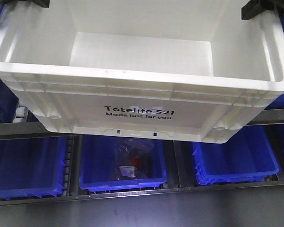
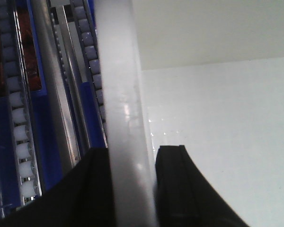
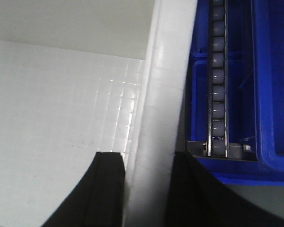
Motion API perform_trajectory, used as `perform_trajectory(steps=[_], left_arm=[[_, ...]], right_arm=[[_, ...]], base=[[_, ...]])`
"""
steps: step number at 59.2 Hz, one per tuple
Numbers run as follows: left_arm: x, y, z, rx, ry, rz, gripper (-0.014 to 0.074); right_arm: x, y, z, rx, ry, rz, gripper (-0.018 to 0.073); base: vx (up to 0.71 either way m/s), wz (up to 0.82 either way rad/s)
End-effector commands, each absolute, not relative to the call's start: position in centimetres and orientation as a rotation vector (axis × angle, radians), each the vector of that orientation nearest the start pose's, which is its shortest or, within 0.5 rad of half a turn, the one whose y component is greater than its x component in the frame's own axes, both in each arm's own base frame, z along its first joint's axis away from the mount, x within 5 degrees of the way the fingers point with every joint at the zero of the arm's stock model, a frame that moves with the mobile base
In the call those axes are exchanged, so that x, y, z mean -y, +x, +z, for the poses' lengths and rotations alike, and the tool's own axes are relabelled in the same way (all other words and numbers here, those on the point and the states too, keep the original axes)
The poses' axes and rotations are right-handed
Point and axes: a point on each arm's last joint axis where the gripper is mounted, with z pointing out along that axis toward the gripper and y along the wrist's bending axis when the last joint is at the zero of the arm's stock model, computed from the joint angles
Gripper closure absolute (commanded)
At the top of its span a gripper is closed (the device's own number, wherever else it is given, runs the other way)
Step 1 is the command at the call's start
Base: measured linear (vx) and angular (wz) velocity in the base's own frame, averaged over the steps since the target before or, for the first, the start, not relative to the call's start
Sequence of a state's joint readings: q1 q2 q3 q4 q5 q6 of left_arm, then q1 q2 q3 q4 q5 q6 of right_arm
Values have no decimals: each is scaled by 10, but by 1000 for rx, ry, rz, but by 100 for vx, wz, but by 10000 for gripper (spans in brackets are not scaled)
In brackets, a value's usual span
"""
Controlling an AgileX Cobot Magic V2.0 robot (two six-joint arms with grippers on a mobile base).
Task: Place moving items into box and shelve
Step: 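Lower the tote with both grippers onto the roller lane between blue bins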
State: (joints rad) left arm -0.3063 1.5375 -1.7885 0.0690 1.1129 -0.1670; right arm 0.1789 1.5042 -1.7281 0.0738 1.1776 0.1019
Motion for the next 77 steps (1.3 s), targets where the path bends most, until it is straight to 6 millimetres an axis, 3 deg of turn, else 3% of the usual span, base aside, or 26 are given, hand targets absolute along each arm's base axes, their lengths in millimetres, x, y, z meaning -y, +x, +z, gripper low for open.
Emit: perform_trajectory(steps=[1,23,50,64,77], left_arm=[[87,313,475,-2124,166,-114,594],[93,358,445,-2094,185,6,594],[94,385,427,-2048,102,64,594],[91,395,413,-2086,109,163,594],[87,398,410,-2085,81,234,594]], right_arm=[[-54,312,460,-2224,-144,115,561],[-62,360,441,-2077,-263,53,561],[-69,403,425,-1873,-292,20,561],[-75,417,410,-1883,-274,66,561],[-98,419,404,-1846,-373,64,561]], base=[[0,0],[0,0],[0,0],[0,0],[0,0]])
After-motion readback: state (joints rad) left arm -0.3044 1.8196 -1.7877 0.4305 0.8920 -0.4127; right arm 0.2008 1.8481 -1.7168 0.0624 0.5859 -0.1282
